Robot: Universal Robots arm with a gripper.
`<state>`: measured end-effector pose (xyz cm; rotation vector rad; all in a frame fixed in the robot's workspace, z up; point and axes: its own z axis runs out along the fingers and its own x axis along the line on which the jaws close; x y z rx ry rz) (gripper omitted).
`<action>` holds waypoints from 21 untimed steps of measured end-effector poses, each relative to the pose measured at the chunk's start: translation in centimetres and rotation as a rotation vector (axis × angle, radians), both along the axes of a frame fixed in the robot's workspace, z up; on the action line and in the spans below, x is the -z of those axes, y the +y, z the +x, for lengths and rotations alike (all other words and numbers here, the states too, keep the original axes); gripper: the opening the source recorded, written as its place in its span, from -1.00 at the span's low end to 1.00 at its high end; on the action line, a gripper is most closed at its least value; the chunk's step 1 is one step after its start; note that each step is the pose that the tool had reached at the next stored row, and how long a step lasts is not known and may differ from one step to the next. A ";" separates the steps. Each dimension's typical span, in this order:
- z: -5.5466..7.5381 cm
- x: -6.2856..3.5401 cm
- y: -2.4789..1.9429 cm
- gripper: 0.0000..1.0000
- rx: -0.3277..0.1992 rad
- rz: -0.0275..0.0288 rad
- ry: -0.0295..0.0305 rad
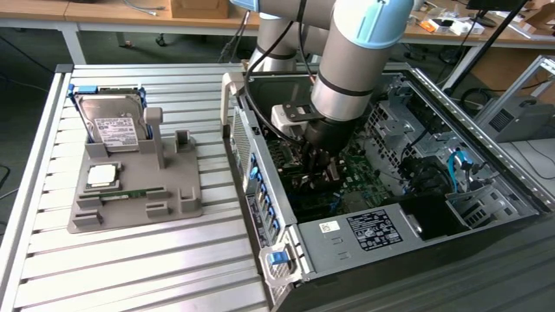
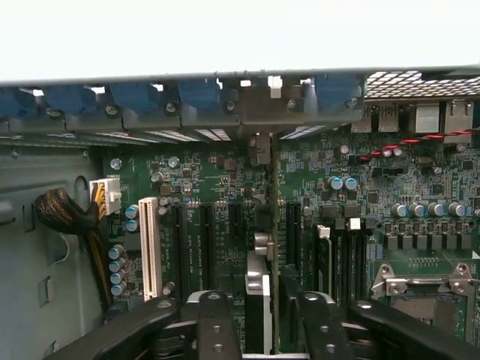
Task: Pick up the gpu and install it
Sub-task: 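Insert the gpu into the slot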
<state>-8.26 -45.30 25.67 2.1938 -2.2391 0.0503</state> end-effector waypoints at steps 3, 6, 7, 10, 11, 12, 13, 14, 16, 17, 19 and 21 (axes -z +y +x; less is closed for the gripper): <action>0.0 -0.15 0.00 -0.19 0.000 -0.0029 0.0000; 0.0 -0.89 0.02 -0.19 0.000 -0.0027 -0.0008; 0.0 -1.24 0.05 -0.19 0.000 -0.0027 -0.0012; 0.0 -2.05 0.21 -0.19 0.000 -0.0026 -0.0023; 0.0 -2.28 0.31 -0.19 0.000 -0.0026 -0.0026; 0.0 -2.43 0.39 -0.19 0.000 -0.0026 -0.0027; 0.0 -2.52 0.50 -0.19 0.000 -0.0024 -0.0029; 0.0 -2.66 0.63 -0.22 0.000 -0.0027 -0.0028; 0.0 -2.75 0.79 -0.36 0.000 -0.0027 -0.0029; 0.0 -2.76 0.83 -0.48 0.000 -0.0028 -0.0028; 0.0 -2.76 0.85 -0.73 -0.001 -0.0025 -0.0030; 0.0 -2.76 0.85 -0.73 -0.003 -0.0011 -0.0030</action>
